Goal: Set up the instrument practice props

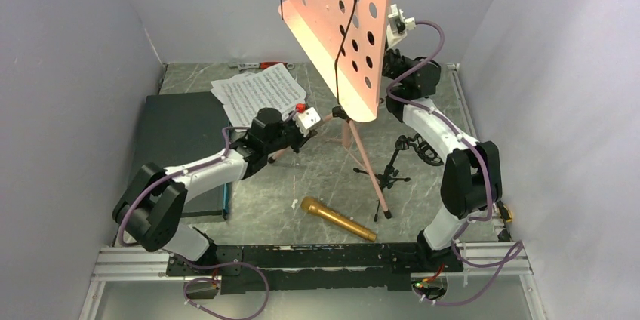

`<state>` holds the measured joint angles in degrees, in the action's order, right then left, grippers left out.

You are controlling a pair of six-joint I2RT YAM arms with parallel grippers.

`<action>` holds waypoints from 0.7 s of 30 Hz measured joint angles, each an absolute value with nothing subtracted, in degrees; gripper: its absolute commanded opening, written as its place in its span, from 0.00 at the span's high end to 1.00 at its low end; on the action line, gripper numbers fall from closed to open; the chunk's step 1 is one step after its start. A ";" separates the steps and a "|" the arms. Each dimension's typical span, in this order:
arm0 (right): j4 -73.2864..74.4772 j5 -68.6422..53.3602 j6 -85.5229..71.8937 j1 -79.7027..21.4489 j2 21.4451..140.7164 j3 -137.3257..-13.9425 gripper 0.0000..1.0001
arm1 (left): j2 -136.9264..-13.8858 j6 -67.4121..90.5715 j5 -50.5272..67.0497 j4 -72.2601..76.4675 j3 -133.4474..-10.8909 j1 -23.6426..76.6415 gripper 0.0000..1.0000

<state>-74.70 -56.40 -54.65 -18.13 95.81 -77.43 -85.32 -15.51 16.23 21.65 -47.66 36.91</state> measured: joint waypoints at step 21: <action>-74.37 -55.35 -53.52 -20.14 96.29 -77.84 1.00 | -77.06 -14.17 11.14 14.28 -45.21 33.54 0.97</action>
<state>-74.37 -55.35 -53.52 -20.14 96.29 -77.84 -77.06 -14.17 11.14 14.28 -45.21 33.54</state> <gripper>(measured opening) 0.325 0.193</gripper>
